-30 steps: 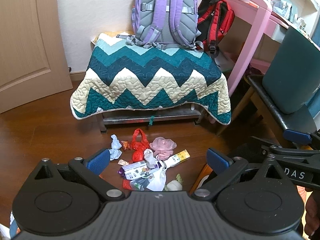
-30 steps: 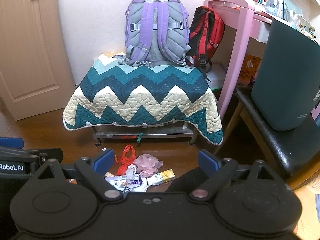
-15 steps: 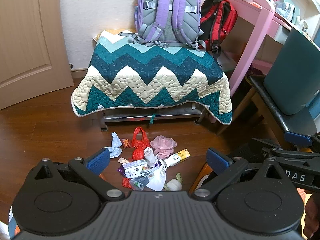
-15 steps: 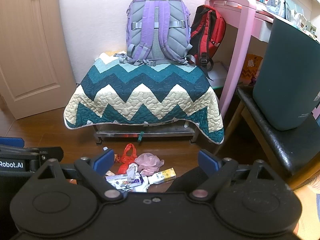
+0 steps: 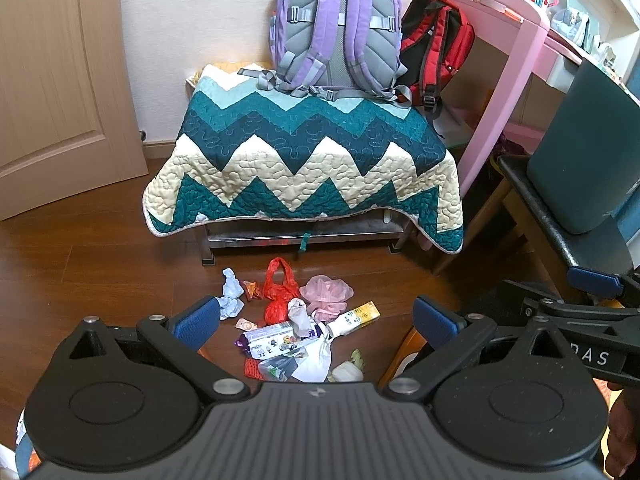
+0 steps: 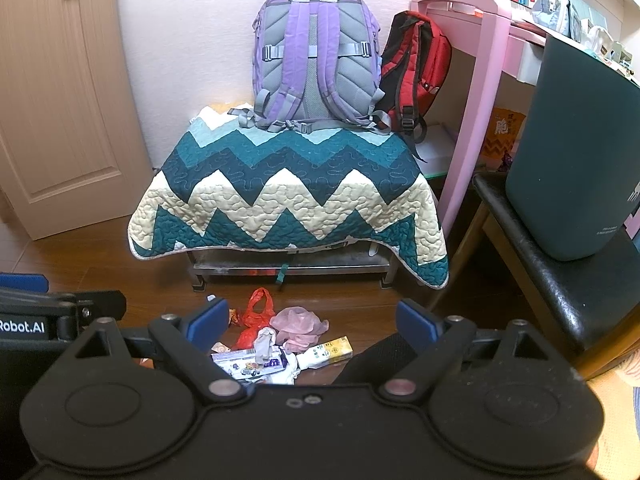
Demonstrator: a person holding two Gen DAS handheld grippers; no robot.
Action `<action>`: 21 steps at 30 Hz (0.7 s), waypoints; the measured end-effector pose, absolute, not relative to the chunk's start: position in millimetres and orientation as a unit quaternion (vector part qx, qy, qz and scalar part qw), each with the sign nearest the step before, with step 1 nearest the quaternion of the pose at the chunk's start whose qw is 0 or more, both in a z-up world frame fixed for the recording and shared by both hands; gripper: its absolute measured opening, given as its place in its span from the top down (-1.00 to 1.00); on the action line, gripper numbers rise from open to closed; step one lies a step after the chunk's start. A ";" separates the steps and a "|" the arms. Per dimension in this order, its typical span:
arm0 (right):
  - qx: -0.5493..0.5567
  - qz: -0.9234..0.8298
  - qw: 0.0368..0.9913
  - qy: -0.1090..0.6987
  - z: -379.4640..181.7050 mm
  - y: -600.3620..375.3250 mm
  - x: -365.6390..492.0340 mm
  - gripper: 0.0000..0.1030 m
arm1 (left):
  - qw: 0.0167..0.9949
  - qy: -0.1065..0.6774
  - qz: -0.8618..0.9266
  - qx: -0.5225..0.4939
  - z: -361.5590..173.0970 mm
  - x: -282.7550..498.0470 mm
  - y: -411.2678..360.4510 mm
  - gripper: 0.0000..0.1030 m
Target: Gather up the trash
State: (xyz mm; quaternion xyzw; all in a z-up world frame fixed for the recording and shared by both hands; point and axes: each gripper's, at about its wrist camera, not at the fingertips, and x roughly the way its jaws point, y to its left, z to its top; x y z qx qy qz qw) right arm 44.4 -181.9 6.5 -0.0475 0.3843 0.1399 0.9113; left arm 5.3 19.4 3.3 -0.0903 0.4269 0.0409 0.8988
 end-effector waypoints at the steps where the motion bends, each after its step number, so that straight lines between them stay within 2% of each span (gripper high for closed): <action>1: -0.047 0.139 0.911 0.385 6.7 -182.0 44.0 -0.76 | 0.899 0.427 0.041 -0.090 3.2 5.4 19.7 -1.00; 21: -0.047 0.140 0.912 0.384 4.9 -179.6 43.8 -0.76 | 0.900 0.422 0.043 -0.100 4.8 5.1 16.2 -1.00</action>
